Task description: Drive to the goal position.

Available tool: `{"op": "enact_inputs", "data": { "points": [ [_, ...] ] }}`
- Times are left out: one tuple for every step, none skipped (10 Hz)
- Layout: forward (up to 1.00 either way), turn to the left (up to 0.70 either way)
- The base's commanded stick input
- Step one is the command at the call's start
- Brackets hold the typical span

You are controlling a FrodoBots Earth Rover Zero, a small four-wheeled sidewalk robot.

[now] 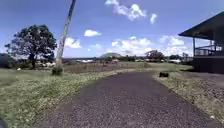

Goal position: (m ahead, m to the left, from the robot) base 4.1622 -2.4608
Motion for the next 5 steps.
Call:
{"op": "enact_inputs", "data": {
  "points": [
    [1.00, -0.10],
    [1.00, -0.06],
    [1.00, -0.24],
    [1.00, -0.38],
    [1.00, -0.28]
  ]
}}
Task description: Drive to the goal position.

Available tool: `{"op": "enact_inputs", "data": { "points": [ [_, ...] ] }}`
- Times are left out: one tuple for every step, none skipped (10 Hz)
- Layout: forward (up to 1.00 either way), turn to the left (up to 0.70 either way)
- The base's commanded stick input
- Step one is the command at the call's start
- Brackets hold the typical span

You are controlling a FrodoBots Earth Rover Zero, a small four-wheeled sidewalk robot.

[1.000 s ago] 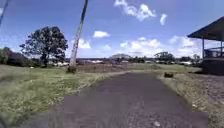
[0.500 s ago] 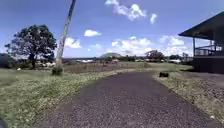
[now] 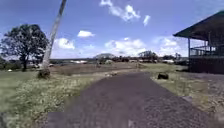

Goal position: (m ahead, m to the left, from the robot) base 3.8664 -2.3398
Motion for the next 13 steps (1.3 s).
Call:
{"op": "enact_inputs", "data": {
  "points": [
    [1.00, 0.00],
    [1.00, 0.00],
    [1.00, 0.00],
    [1.00, 0.00],
    [1.00, 0.00],
    [1.00, -0.06],
    [1.00, -0.21],
    [1.00, -0.36],
    [1.00, -0.20],
    [1.00, -0.01],
    [1.00, -0.03],
    [1.00, -0.05],
    [1.00, -0.31]
  ]
}}
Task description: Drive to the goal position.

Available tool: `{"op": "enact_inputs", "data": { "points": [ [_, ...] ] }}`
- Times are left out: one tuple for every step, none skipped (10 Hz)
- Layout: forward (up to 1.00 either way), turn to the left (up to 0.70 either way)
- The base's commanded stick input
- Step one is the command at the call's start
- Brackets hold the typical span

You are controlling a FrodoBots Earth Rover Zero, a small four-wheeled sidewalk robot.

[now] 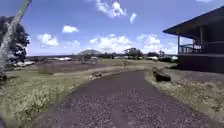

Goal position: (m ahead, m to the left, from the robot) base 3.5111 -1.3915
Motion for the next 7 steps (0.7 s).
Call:
{"op": "enact_inputs", "data": {
  "points": [
    [1.00, -0.28],
    [1.00, -0.08],
    [1.00, -0.01],
    [1.00, 0.00],
    [1.00, 0.00],
    [1.00, -0.01],
    [1.00, -0.14]
  ]
}}
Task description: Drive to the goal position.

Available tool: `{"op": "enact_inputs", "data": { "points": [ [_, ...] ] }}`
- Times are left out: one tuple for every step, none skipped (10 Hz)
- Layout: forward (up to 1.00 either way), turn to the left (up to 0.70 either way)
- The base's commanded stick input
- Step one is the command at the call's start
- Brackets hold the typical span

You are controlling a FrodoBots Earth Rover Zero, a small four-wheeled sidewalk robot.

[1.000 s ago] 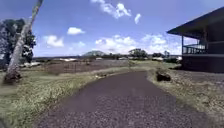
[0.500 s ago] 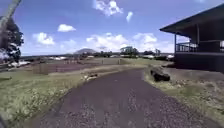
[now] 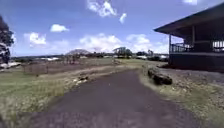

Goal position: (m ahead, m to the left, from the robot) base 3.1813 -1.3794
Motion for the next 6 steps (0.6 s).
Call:
{"op": "enact_inputs", "data": {
  "points": [
    [1.00, -0.21],
    [1.00, -0.18],
    [1.00, -0.08],
    [1.00, 0.00],
    [1.00, -0.02],
    [1.00, -0.04]
  ]
}}
